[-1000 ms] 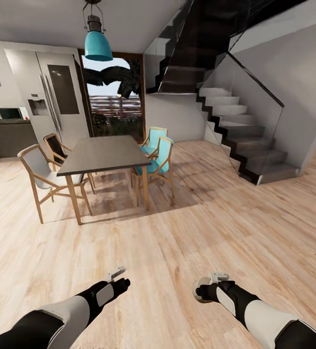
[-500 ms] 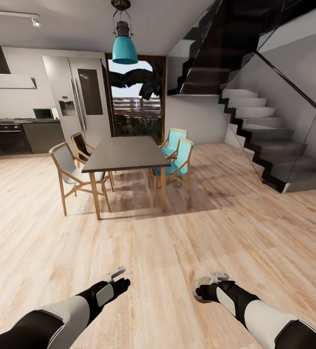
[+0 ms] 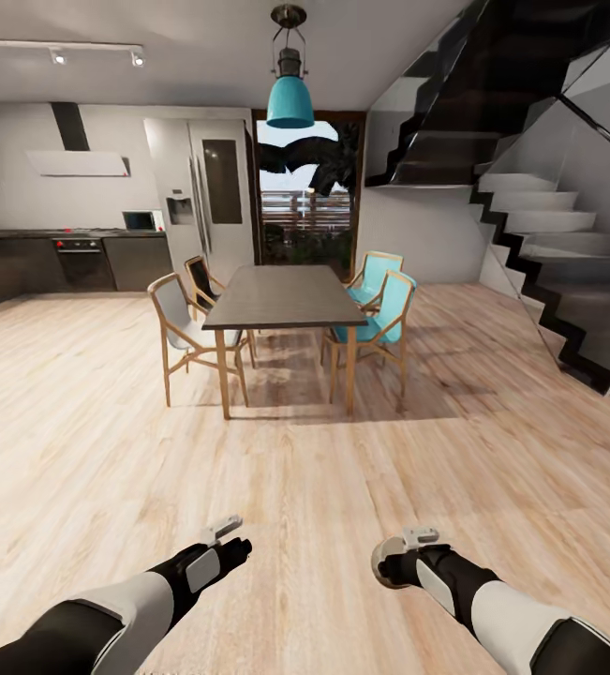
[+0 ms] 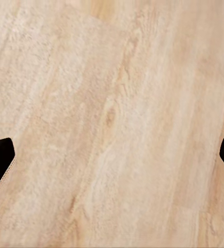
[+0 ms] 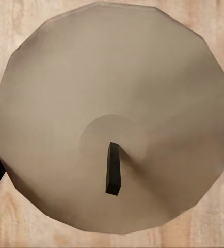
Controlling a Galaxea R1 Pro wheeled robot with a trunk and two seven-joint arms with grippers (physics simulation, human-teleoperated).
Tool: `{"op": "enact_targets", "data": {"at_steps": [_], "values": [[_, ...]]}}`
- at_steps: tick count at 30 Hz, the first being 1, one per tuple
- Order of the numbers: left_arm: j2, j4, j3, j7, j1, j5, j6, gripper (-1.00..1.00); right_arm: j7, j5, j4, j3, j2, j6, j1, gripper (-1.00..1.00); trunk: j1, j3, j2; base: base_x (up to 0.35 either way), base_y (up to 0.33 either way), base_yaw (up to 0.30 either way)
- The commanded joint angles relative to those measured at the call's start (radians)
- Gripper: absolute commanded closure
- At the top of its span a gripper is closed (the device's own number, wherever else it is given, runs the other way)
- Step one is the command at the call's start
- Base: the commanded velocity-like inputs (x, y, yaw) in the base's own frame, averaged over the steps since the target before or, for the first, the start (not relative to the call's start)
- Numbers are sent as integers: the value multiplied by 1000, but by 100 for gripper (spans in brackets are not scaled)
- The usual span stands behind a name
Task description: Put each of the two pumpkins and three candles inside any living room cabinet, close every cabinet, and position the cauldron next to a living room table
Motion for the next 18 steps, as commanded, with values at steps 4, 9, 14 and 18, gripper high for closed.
{"op": "enact_targets", "data": {"at_steps": [4, 9, 14, 18], "values": [[-1, 1, -8, 3, -1, 8, 2, -100, 0, -2, -3, 7, -1, 5, 0, 100, 0, 1, 0, 0, 0, 271], [-1, 1, -8, 3, -1, 8, 2, -100, 1, -2, -3, 8, -1, 5, 0, 100, 0, 3, 0, 0, 0, 271], [-1, 1, -8, 2, -1, 8, 2, -100, 1, -2, -3, 8, -1, 5, 0, 100, 0, 6, 0, 0, 0, 271], [-1, 2, -8, 2, -1, 8, 2, -100, 1, -2, -3, 8, -1, 5, 0, 100, 0, 7, 0, 0, 0, 271]]}}
